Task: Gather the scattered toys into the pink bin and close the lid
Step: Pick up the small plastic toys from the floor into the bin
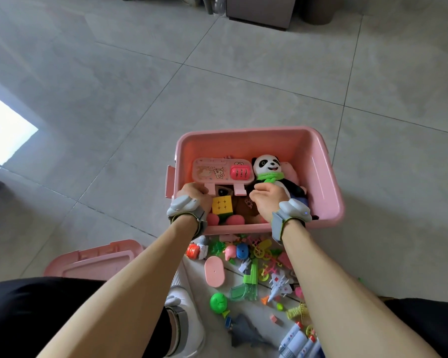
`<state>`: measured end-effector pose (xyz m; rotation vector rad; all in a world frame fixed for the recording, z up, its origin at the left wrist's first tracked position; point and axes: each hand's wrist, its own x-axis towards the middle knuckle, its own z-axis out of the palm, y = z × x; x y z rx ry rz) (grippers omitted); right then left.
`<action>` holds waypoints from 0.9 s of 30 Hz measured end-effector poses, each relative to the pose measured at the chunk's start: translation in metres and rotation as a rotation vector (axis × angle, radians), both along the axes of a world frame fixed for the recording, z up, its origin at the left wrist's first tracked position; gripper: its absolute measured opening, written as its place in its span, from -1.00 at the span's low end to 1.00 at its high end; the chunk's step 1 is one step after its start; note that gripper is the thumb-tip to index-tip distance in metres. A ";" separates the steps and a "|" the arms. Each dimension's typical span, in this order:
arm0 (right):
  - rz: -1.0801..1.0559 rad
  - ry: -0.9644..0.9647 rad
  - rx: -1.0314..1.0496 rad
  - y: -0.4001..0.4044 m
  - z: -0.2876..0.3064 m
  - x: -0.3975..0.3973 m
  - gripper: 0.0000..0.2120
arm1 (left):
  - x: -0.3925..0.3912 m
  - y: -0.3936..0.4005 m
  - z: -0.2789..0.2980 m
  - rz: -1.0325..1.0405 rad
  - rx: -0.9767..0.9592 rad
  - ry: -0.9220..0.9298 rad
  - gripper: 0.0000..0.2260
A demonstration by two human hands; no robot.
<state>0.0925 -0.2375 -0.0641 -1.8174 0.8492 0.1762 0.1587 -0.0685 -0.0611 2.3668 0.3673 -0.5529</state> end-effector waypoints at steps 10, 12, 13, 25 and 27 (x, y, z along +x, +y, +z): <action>-0.009 -0.139 -0.020 0.008 0.038 -0.076 -0.92 | -0.077 -0.001 0.036 -0.268 -0.208 -0.134 -0.83; -0.019 -0.117 -0.010 0.012 0.035 -0.100 -0.89 | -0.094 0.001 0.038 -0.301 -0.232 -0.137 -0.82; -0.034 -0.103 -0.006 0.015 0.034 -0.114 -0.88 | -0.102 0.002 0.038 -0.314 -0.236 -0.131 -0.82; -0.180 0.073 0.051 0.019 0.002 -0.244 -0.91 | -0.188 0.002 -0.001 -0.568 -0.118 0.128 -0.87; -0.187 0.097 0.048 0.018 -0.003 -0.259 -0.95 | -0.200 -0.003 -0.009 -0.618 -0.054 0.136 -0.87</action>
